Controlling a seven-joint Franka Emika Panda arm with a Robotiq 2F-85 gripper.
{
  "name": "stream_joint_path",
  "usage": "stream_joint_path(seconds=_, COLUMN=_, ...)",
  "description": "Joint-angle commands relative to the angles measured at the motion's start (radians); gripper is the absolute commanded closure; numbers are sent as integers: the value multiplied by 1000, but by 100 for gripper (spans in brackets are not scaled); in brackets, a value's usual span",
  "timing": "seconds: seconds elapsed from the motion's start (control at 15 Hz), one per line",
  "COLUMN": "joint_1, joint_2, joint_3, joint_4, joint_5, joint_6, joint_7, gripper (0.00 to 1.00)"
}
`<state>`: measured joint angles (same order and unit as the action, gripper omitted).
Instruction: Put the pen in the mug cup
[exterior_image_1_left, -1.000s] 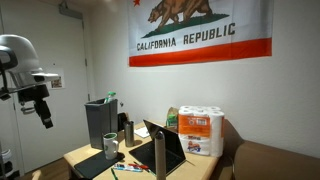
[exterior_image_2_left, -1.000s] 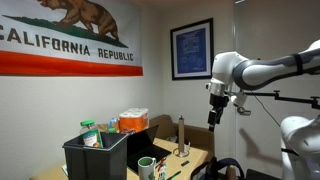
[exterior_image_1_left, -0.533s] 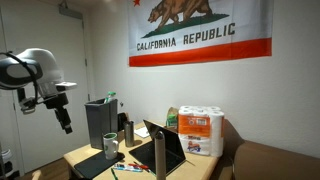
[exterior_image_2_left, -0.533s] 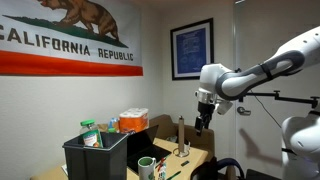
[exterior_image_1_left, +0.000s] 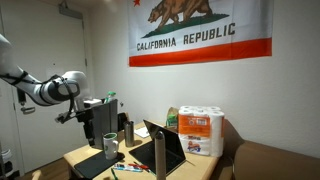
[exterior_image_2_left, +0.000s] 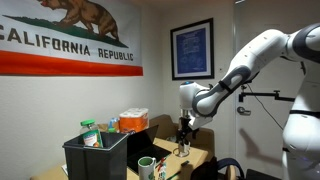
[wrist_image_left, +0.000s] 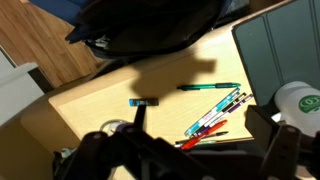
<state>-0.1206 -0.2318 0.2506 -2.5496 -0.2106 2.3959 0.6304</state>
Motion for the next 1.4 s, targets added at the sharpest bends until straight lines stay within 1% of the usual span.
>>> stream_joint_path(seconds=0.0, joint_1=24, joint_2=174, joint_3=-36, joint_4=124, joint_5=-35, joint_6=-12, joint_7=165, gripper=0)
stream_joint_path(seconds=0.07, joint_1=50, joint_2=105, joint_3=-58, joint_4=56, joint_5=-33, joint_6=-1, joint_7=115, gripper=0)
stream_joint_path(seconds=0.13, joint_1=57, joint_2=144, joint_3=-70, joint_4=83, joint_5=-31, joint_6=-1, joint_7=129, gripper=0)
stream_joint_path(seconds=0.27, joint_1=64, joint_2=181, joint_3=-81, joint_4=112, joint_5=-28, joint_6=-1, joint_7=139, gripper=0)
stream_joint_path(seconds=0.33, joint_1=67, joint_2=225, joint_3=-91, joint_4=126, joint_5=-34, joint_6=23, joint_7=176, gripper=0)
stream_joint_path(seconds=0.47, joint_1=84, joint_2=302, joint_3=-121, joint_4=149, joint_5=-11, joint_6=72, joint_7=209, gripper=0)
stream_joint_path(seconds=0.6, joint_1=105, joint_2=387, joint_3=-151, joint_4=180, joint_5=-12, joint_6=143, joint_7=247, gripper=0)
stream_joint_path(seconds=0.73, joint_1=132, joint_2=470, joint_3=-184, joint_4=220, joint_5=4, joint_6=212, joint_7=261, gripper=0)
stream_joint_path(seconds=0.93, joint_1=183, joint_2=594, joint_3=-230, joint_4=303, joint_5=49, joint_6=281, joint_7=259, gripper=0)
stream_joint_path(seconds=1.13, joint_1=249, joint_2=692, joint_3=-294, joint_4=391, joint_5=65, joint_6=332, joint_7=277, gripper=0)
stream_joint_path(seconds=1.33, joint_1=297, joint_2=775, joint_3=-342, joint_4=473, joint_5=90, joint_6=342, joint_7=287, gripper=0)
